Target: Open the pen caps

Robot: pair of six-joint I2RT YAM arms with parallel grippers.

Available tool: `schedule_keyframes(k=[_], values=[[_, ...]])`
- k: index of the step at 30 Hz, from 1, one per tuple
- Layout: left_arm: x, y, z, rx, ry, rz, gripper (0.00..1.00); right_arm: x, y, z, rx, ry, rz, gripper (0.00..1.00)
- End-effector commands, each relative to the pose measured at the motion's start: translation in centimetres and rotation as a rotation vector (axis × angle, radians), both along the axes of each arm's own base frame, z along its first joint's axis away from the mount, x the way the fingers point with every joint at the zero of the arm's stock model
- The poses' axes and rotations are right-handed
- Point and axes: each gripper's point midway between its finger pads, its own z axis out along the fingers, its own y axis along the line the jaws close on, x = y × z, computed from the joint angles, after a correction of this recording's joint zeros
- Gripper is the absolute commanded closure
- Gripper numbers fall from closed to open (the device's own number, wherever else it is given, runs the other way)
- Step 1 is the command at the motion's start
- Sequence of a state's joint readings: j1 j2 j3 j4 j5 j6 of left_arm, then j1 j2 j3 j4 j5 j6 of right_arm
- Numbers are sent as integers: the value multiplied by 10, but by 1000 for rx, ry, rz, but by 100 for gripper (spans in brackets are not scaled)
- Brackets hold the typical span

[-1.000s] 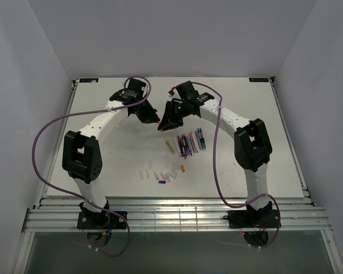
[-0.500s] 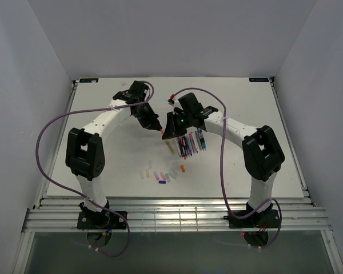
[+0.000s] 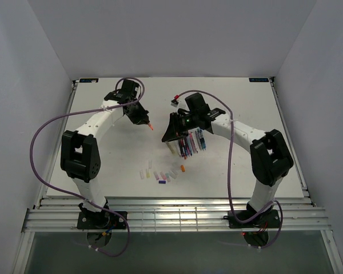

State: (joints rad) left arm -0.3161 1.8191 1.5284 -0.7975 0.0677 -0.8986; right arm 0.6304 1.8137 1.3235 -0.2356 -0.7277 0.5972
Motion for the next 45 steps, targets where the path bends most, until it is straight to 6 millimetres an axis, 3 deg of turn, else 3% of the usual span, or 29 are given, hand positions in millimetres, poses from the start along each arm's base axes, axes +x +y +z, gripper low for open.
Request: schedule_keyframes(k=[1,7,13,18,23,32,37,45], values=[[-2,-1,18,-3,-45,-11,100,-1,-50,-16,-277,-148,-53,92],[-21,-13,0,-1,-18,-77,100,-20,-97,-53,-403,-61,-88,92],[-45,-30,-30,-12,52,-135,100,-39,-115,-67,-445,-60,-84,92],[-49,-49,-50,-12,92,-187,100,-51,-126,-84,-489,-32,-82,92],[-53,-67,-63,-8,120,-236,100,-57,-129,-96,-498,-17,-56,92],[-59,-67,-89,9,175,-257,96,-47,-117,-109,-482,-3,-34,86],[-55,-69,-93,16,172,-267,89,-45,-114,-114,-487,16,-27,83],[-57,-72,-98,4,193,-277,63,-47,-106,-125,-519,18,-5,76]])
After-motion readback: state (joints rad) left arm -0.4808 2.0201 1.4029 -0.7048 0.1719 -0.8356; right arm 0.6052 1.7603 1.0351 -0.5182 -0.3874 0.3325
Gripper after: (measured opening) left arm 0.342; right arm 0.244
